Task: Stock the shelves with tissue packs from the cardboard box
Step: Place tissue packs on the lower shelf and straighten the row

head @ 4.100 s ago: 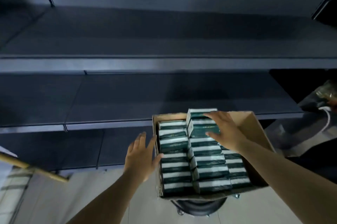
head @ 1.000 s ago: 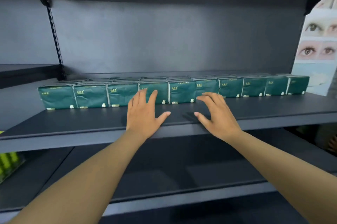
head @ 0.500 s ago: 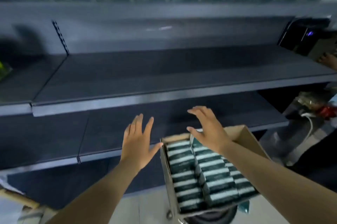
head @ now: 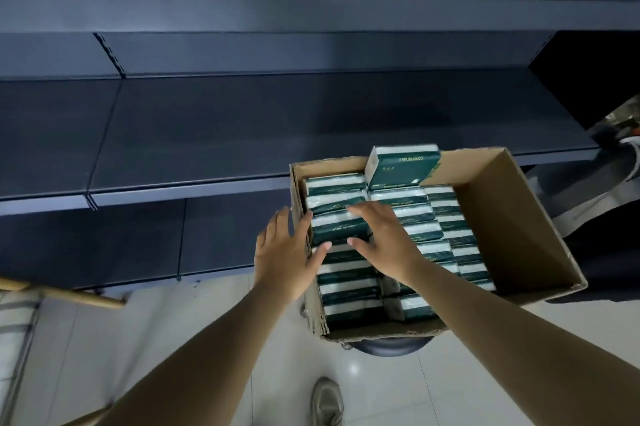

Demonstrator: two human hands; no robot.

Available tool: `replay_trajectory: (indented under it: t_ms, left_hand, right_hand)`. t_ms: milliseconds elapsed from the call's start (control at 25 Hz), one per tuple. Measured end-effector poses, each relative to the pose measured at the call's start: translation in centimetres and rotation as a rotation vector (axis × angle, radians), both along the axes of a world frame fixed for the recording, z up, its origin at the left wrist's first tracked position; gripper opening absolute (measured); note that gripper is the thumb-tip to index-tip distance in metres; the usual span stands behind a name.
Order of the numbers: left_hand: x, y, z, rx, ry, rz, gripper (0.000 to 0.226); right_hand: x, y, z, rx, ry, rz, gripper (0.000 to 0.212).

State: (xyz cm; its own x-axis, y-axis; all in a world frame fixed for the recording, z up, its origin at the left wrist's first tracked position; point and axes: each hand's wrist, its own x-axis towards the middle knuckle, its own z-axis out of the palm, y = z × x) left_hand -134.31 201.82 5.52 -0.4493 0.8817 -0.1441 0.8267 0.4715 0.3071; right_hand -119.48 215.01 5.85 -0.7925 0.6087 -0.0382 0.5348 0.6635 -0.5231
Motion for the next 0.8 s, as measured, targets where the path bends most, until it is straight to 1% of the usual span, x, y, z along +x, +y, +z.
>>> replay_trajectory:
  t_ms: [160,400,480,640,800]
  left_hand:
    - [0.2,-0.1,-1.7,0.016,-0.074,0.071,0.065]
    - [0.4,0.2,-2.1,0.02,-0.101,0.083,0.076]
    - [0.4,0.3,-2.3,0.011,-0.104,0.085,0.073]
    - [0.3,0.3,-2.3,0.002,-0.109,0.095,0.068]
    - [0.3,0.3,-2.3,0.002,-0.096,0.098,0.069]
  right_hand:
    - [-0.5,1.2,-2.2,0.032,-0.031,0.055,0.051]
    - [-0.7,2.2,-3.2,0.174,0.027,0.122,0.047]
    - [-0.9,2.4,-3.2,0.193,0.04,0.147,0.045]
    - [-1.2,2.4,-3.3,0.176,0.068,0.174,0.042]
    - [-1.1,2.7,-3.3,0.09,0.085,0.184,0.04]
